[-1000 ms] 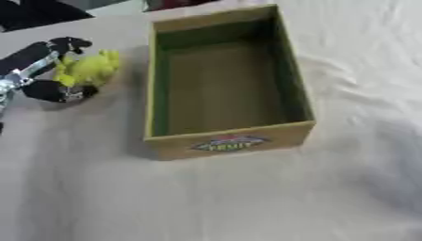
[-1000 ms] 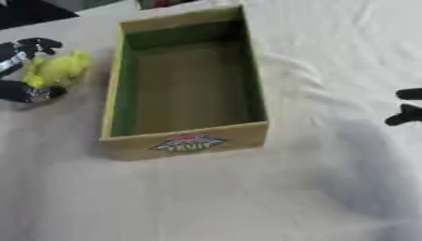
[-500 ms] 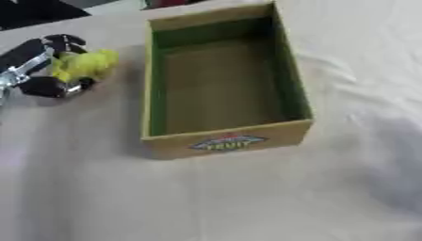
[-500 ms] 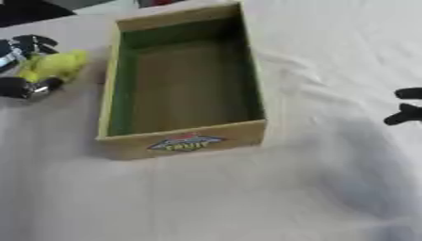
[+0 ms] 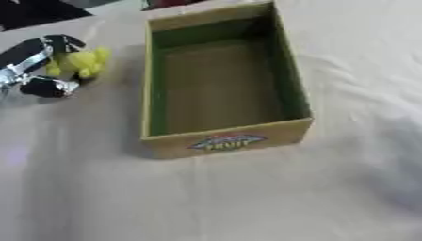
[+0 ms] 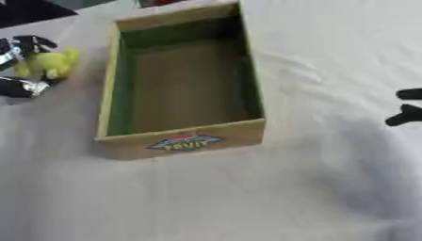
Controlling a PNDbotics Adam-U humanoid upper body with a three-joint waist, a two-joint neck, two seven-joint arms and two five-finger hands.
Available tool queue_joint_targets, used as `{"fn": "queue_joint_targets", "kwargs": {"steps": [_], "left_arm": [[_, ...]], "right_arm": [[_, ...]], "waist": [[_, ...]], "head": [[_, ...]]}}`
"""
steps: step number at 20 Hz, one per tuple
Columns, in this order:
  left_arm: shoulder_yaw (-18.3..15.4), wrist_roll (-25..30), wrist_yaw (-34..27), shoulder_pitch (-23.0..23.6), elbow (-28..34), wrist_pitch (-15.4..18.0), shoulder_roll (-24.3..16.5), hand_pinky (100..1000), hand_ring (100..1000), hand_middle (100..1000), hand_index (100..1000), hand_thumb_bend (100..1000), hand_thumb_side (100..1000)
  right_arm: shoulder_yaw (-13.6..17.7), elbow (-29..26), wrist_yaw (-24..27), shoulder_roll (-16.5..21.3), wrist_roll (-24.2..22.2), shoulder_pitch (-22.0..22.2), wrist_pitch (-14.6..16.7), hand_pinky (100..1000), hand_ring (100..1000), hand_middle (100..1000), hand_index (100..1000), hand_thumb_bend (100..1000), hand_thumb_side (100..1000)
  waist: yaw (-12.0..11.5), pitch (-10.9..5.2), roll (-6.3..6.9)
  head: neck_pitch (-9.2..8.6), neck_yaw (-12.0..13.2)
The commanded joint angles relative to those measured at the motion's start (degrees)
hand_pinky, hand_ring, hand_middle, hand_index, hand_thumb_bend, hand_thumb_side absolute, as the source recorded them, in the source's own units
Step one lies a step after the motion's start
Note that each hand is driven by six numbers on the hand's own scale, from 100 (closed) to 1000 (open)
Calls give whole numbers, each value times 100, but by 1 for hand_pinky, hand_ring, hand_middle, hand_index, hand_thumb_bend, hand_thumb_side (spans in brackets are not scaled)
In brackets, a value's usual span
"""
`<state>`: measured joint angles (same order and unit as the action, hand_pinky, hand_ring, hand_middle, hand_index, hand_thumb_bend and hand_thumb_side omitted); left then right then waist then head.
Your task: Pick up objects on the table and place them in the box.
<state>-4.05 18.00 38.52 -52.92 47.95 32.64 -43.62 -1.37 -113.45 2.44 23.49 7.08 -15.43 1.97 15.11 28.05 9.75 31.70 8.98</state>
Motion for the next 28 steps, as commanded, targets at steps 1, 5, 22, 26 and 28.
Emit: {"fn": "queue_joint_targets", "kwargs": {"steps": [1,5,22,26,28], "left_arm": [[-2,220,-66,44,-77,-126,-155,506,749,771,663,100,202],[-11,129,-157,52,17,-254,-152,436,706,715,596,100,280],[121,-381,-705,72,937,-499,-277,291,601,606,520,100,291],[193,-518,-638,61,1265,-452,-290,293,601,603,528,100,289],[243,-618,-598,38,1460,-426,-265,287,597,598,524,100,291]], "right_arm": [[51,-114,30,87,-6,-8,2,858,565,702,987,100,764],[54,-114,36,70,-10,-1,-7,858,565,702,988,100,764],[100,-114,43,-72,-19,182,-56,857,568,702,980,100,768],[97,-114,55,-110,-40,182,-51,857,569,702,977,100,771],[98,-114,60,-132,-49,181,-51,857,570,702,976,100,772]], "waist": [[-5,-114,-55],[-14,-140,-61],[-283,-661,-200],[-336,-787,-259],[-350,-842,-281]], "head": [[16,25],[2,28],[282,-152],[345,-170],[364,-161]]}}
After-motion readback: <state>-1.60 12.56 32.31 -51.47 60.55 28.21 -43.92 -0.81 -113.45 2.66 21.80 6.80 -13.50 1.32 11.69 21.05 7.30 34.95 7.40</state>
